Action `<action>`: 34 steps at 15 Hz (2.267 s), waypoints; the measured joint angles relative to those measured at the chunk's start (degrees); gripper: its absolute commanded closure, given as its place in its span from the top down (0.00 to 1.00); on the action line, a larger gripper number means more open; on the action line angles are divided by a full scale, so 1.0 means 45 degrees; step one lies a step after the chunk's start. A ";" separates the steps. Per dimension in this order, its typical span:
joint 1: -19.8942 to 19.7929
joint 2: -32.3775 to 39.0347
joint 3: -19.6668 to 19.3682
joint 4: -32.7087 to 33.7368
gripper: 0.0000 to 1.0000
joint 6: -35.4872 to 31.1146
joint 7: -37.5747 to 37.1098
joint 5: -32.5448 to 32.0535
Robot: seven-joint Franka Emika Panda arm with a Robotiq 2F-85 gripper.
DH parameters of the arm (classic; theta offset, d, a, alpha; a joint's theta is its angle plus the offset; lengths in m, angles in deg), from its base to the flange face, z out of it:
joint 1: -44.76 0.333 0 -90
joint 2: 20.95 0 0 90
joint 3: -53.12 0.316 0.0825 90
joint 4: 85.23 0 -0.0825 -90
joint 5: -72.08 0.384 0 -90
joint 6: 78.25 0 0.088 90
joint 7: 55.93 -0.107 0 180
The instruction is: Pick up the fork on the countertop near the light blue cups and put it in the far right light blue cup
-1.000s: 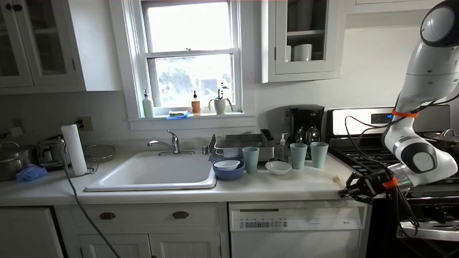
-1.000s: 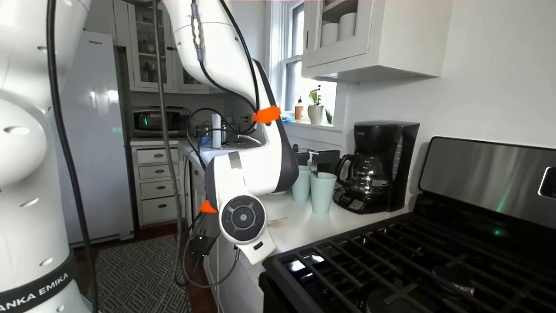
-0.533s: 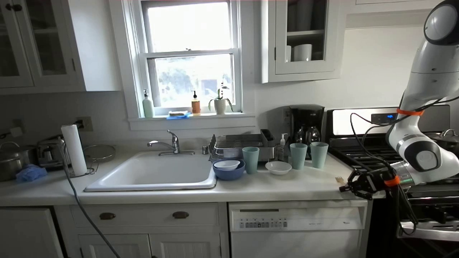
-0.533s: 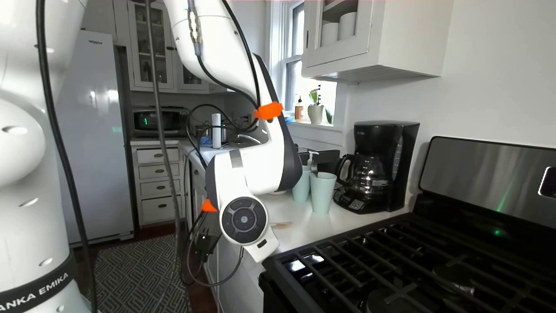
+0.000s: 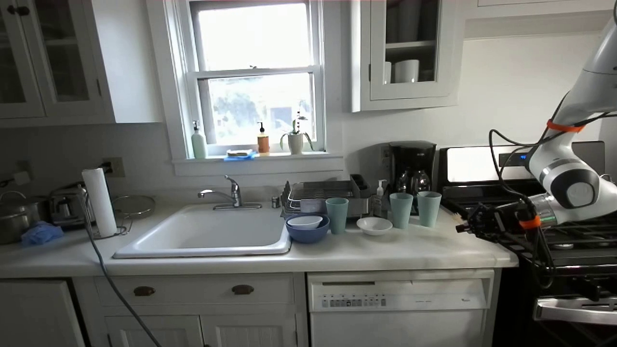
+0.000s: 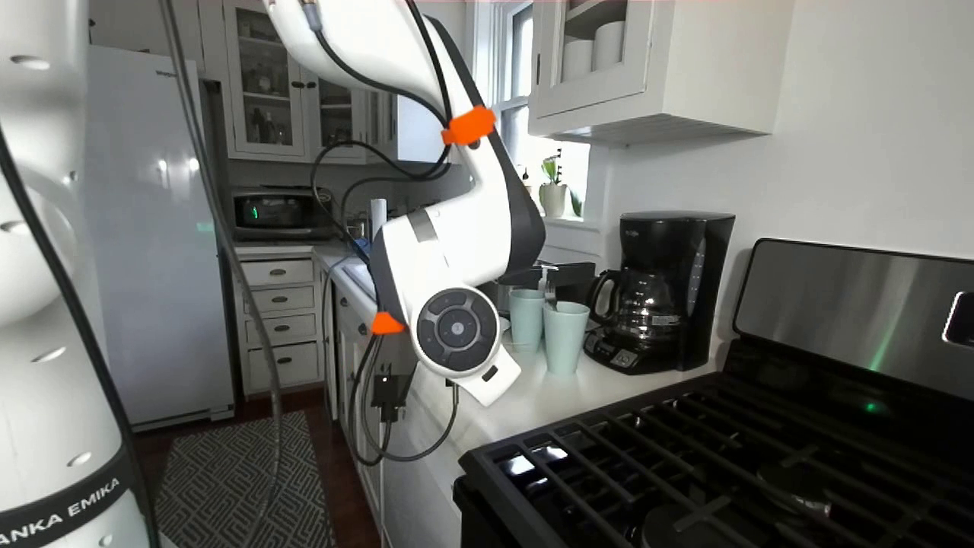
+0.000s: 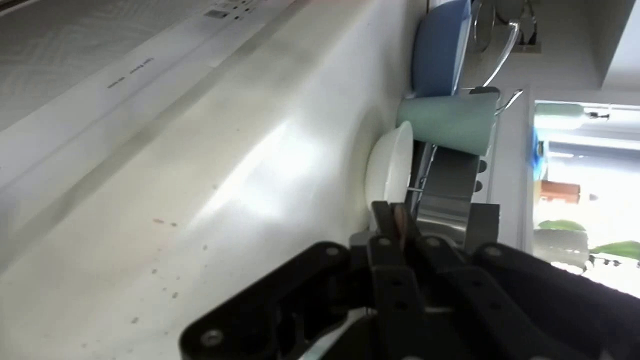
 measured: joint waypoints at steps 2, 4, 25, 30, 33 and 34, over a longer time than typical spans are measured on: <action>-0.0233 -0.0819 -0.0010 0.0007 0.01 0.0208 -0.1168 -0.1246; -0.0527 -0.1677 -0.0018 0.0058 0.01 0.0461 -0.2753 -0.2642; -0.1233 0.1336 0.0461 0.6518 0.01 0.6351 -1.4256 -0.3560; -0.1691 0.2157 0.0351 0.7282 0.01 0.6389 -1.4945 -0.3350; -0.1776 0.2563 0.0353 0.7575 0.01 0.6388 -1.5196 -0.3258; -0.1776 0.2707 0.0373 0.7657 0.01 0.6393 -1.5220 -0.3147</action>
